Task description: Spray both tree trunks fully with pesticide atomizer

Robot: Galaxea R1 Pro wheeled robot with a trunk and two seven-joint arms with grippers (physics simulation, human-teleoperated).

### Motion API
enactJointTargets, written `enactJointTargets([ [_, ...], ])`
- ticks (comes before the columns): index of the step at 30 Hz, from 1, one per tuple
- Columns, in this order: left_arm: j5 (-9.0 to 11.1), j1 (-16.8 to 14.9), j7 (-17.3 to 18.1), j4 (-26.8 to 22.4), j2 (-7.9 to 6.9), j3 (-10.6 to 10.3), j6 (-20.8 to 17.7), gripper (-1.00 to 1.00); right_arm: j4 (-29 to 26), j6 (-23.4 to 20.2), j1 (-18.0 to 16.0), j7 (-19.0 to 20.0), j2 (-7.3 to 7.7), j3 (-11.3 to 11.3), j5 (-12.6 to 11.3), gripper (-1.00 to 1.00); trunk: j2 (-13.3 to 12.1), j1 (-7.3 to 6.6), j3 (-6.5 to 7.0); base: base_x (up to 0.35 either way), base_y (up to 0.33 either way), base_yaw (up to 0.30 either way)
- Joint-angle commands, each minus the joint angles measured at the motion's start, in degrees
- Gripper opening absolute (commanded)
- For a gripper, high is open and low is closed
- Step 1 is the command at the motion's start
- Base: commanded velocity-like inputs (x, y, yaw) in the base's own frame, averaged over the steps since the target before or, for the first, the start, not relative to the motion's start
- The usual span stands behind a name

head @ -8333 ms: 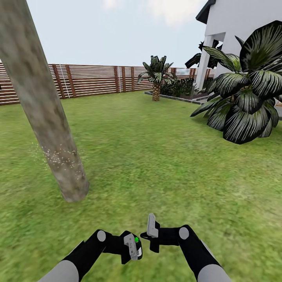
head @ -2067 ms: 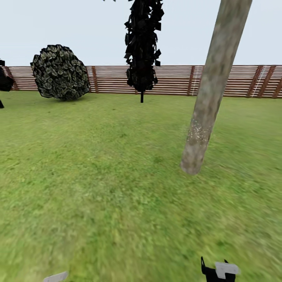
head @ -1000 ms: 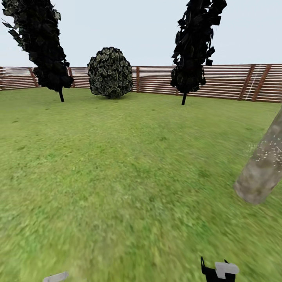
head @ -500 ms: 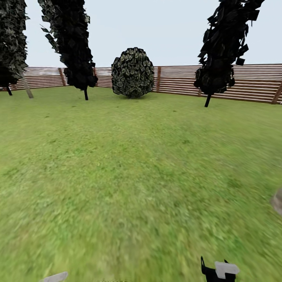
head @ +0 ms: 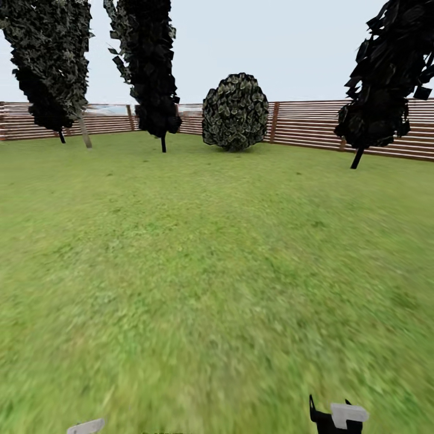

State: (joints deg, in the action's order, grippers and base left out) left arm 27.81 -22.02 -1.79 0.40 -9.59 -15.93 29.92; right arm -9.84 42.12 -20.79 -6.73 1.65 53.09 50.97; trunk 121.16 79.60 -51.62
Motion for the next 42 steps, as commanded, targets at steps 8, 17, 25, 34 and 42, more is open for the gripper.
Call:
enactJointTargets([
  [8,0.1,0.0,-0.2,0.0,0.04,-0.5,0.1,-1.00,0.1,0.2,0.0,-0.5,0.02,0.2,0.6,1.00,0.0,-0.01,-0.05,0.000,0.000,0.279],
  [17,0.4,0.0,-0.2,0.0,0.01,-0.5,0.1,-1.00,0.1,0.2,0.0,-0.5,0.02,0.2,0.6,1.00,0.0,-0.01,-0.05,0.000,0.000,0.279],
  [25,0.7,0.0,-0.2,0.0,0.01,-0.4,0.1,-1.00,0.1,0.2,0.0,-0.5,0.02,0.2,0.6,1.00,0.0,-0.01,-0.05,0.114,0.000,0.279],
  [34,0.8,0.0,-0.3,0.0,0.01,-0.4,0.1,-1.00,0.1,0.2,0.0,-0.5,0.02,0.2,0.6,1.00,0.0,-0.01,-0.05,0.316,0.089,0.280],
  [42,0.8,0.0,-0.3,0.0,0.01,-0.4,0.1,-1.00,0.1,0.2,0.0,-0.5,0.02,0.2,0.6,1.00,0.0,-0.01,-0.05,0.288,0.189,0.279],
])
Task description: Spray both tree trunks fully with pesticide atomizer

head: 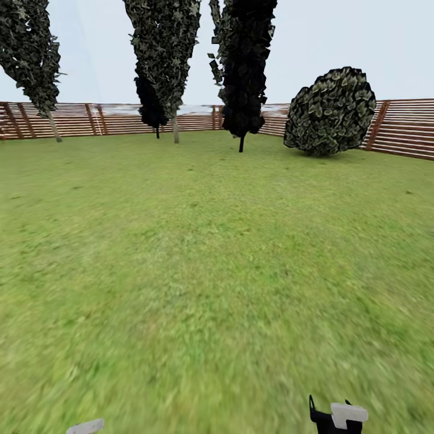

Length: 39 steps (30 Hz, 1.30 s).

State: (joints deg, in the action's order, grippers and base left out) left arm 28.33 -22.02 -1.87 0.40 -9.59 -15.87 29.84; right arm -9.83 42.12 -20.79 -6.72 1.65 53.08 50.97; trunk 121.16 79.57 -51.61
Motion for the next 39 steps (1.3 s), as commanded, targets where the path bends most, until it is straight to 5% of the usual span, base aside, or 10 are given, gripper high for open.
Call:
enactJointTargets([
  [1,0.2,0.0,-0.2,0.0,0.01,-0.5,0.1,-1.00,0.1,0.2,0.0,-0.5,0.02,0.2,0.6,1.00,0.0,0.02,-0.05,0.287,0.191,0.279],
  [39,0.3,0.0,-0.2,0.0,-0.07,-0.4,0.2,-1.00,0.1,0.2,0.0,-0.5,-0.01,0.2,0.6,1.00,0.0,0.02,-0.05,0.287,0.191,0.279],
])
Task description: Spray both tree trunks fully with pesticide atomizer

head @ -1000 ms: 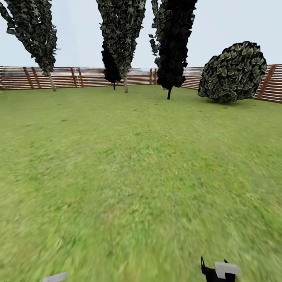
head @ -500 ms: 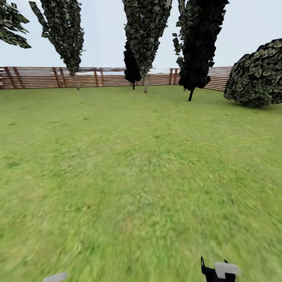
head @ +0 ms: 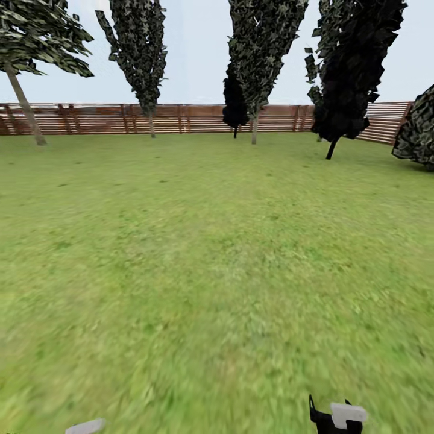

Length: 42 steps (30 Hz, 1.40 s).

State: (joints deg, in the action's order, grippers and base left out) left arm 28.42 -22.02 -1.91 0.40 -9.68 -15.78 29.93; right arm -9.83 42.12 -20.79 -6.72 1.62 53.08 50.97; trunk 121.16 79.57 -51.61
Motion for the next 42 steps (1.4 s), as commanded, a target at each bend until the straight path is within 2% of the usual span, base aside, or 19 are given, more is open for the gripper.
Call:
enactJointTargets([
  [1,0.2,0.0,-0.2,0.0,0.01,-0.5,0.1,-1.00,0.1,0.2,0.0,-0.5,0.00,0.2,0.6,1.00,0.0,0.02,-0.05,0.287,0.191,0.279],
  [42,0.2,0.0,-0.2,0.0,0.01,-0.5,0.1,-1.00,0.1,0.2,0.0,-0.5,-0.04,0.2,0.6,1.00,0.0,0.02,-0.05,0.287,0.187,0.279],
])
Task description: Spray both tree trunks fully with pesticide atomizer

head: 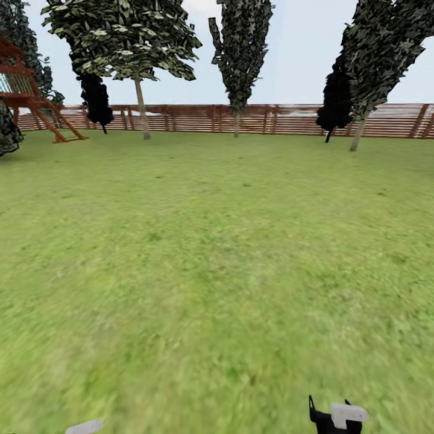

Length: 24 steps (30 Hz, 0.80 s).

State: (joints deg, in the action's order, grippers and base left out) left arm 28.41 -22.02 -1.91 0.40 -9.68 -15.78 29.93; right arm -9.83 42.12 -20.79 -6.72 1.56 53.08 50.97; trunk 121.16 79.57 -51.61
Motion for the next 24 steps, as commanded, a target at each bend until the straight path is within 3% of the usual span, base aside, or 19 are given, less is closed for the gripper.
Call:
enactJointTargets([
  [1,0.2,0.0,-0.2,0.0,0.01,-0.5,0.1,-1.00,0.1,0.2,0.0,-0.5,0.02,0.2,0.6,1.00,0.0,0.02,-0.05,0.287,0.178,0.279],
  [24,0.3,0.0,-0.2,0.1,0.01,-0.5,0.1,-1.00,0.1,0.2,0.0,-0.5,0.02,0.2,0.6,1.00,0.0,0.02,-0.05,0.287,0.174,0.279],
])
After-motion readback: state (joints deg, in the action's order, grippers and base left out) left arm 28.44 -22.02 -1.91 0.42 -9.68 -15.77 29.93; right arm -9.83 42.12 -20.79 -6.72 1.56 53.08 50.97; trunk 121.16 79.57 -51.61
